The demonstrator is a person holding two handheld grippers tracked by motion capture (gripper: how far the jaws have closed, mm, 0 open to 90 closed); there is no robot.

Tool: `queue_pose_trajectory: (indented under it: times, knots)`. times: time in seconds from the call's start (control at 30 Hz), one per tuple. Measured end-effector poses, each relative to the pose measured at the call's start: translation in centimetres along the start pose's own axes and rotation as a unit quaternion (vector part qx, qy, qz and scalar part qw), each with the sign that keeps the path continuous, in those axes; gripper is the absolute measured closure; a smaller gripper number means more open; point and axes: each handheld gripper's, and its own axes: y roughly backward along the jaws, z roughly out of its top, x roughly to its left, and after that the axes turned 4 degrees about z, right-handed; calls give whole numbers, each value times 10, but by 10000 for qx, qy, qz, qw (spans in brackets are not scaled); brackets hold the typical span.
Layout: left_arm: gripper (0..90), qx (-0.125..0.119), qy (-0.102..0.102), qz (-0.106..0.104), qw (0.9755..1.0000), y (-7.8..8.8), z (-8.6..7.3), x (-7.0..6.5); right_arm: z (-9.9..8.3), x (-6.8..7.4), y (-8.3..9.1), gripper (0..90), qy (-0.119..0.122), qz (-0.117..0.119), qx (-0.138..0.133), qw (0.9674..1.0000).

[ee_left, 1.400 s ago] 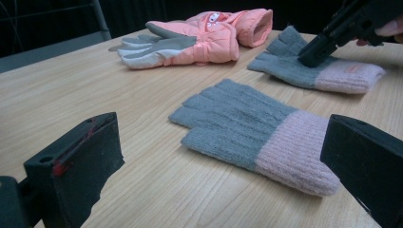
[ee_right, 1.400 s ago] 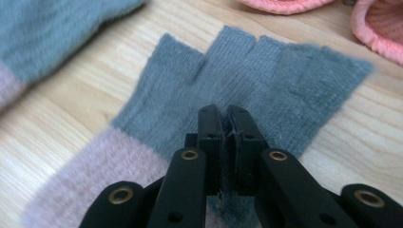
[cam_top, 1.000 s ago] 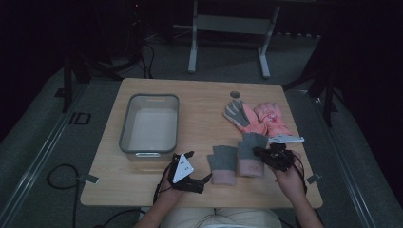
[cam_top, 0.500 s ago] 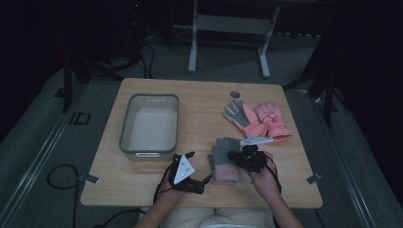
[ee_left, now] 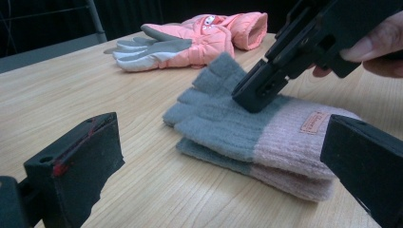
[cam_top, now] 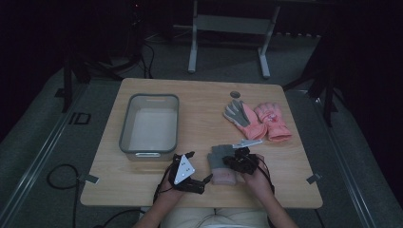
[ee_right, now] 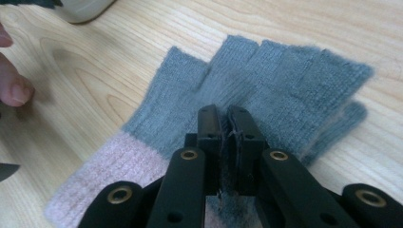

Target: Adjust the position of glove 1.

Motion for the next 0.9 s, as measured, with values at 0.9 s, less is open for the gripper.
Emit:
queue_pose_trajectory:
  times: [0.9]
  knots:
    - [121,360,45,-293,9989,-3,17,-9,17,-19,42,581,117,-145,-579,9981]
